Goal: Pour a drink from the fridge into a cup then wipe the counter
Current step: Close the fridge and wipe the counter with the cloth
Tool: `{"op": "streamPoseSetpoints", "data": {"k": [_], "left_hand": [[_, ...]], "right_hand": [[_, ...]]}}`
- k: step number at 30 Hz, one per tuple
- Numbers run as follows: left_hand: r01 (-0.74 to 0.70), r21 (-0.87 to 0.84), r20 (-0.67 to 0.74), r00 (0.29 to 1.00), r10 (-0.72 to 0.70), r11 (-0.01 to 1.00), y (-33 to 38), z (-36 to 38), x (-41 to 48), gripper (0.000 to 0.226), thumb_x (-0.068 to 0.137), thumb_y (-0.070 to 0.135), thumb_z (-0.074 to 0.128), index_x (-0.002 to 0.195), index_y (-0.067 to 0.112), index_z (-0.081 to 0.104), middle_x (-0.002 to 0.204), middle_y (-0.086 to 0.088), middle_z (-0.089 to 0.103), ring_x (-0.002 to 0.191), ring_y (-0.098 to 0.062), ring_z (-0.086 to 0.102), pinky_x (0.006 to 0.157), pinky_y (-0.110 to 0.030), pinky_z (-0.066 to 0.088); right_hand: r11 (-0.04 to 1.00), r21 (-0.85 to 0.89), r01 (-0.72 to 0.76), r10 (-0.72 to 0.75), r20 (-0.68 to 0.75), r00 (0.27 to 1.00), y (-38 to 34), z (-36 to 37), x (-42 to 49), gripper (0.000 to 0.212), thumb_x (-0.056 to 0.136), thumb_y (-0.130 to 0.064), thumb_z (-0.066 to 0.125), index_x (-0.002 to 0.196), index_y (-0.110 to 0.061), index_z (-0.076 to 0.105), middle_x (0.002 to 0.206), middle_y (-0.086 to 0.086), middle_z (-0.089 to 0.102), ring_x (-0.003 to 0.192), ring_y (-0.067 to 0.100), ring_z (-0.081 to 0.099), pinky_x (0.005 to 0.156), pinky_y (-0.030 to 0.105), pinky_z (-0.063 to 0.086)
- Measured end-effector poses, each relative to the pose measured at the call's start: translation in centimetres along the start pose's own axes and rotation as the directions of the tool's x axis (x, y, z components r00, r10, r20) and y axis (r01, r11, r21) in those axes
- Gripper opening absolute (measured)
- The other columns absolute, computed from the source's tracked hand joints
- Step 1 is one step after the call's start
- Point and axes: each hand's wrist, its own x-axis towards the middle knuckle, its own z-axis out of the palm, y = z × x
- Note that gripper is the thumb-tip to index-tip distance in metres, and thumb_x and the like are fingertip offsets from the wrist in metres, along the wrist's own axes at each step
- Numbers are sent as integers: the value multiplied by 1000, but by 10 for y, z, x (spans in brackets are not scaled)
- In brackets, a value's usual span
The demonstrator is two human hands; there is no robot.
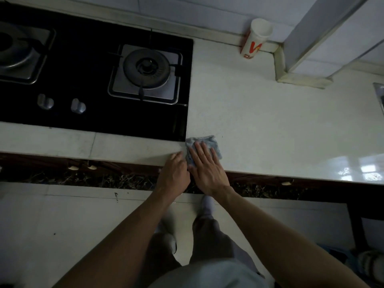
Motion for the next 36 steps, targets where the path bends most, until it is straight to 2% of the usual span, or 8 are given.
{"op": "streamPoseSetpoints", "data": {"k": [3,6,11,13,17,21,27,36], "left_hand": [[33,107,-47,999,-28,994,14,1,9,25,92,17,48,109,5,62,118,-12,60,113,-25,49,96,-35,44],[14,217,6,1000,-16,976,37,7,21,23,88,16,50,106,6,59,112,-11,58,109,-26,50,90,-36,47],[-156,252,148,982,122,955,95,39,56,38,84,14,37,109,1,63,121,-17,54,118,-32,44,102,-40,38],[-151,229,156,981,117,962,119,53,72,45,83,14,33,114,-2,62,129,-20,52,123,-34,44,107,-42,36],[-178,255,160,977,140,950,169,71,104,49,83,11,46,129,-6,50,143,-25,43,134,-36,39,111,-46,33],[-243,372,272,951,146,896,205,85,126,56,89,15,40,141,-7,35,154,-24,23,144,-36,21,115,-47,22],[-329,402,342,920,193,855,253,92,141,63,93,15,41,150,3,17,162,-13,1,149,-30,5,119,-47,14],[-382,348,409,884,228,856,282,104,148,58,94,14,40,149,4,24,162,-12,3,149,-27,6,120,-44,14]], "right_hand": [[1000,27,11,-10,-15,1000,23,-7,20,60,102,-48,14,155,-22,0,162,1,-5,149,20,-12,122,42,-3],[999,17,45,-44,-12,999,59,-16,40,62,101,-52,12,156,-24,6,163,-1,0,150,19,-7,123,41,1],[999,51,3,0,-46,999,155,-44,67,62,100,-51,13,155,-23,10,163,0,5,150,19,-2,123,40,1],[998,53,-35,39,-67,997,203,-56,73,61,101,-51,15,155,-23,9,163,1,5,150,19,-2,122,38,-1],[988,63,-143,150,-109,983,298,-73,65,62,101,-51,16,155,-23,12,163,1,7,150,17,-1,122,36,-1],[948,141,-284,300,-111,947,381,-82,28,64,100,-55,12,156,-25,6,163,0,4,150,15,-4,122,38,0],[804,255,-538,577,-112,809,453,-75,-66,65,98,-57,13,155,-26,7,163,0,4,150,16,-1,122,38,-1],[527,361,-770,834,-43,551,463,-54,-165,68,95,-57,15,155,-27,10,164,0,4,150,17,-1,122,42,1]]}}
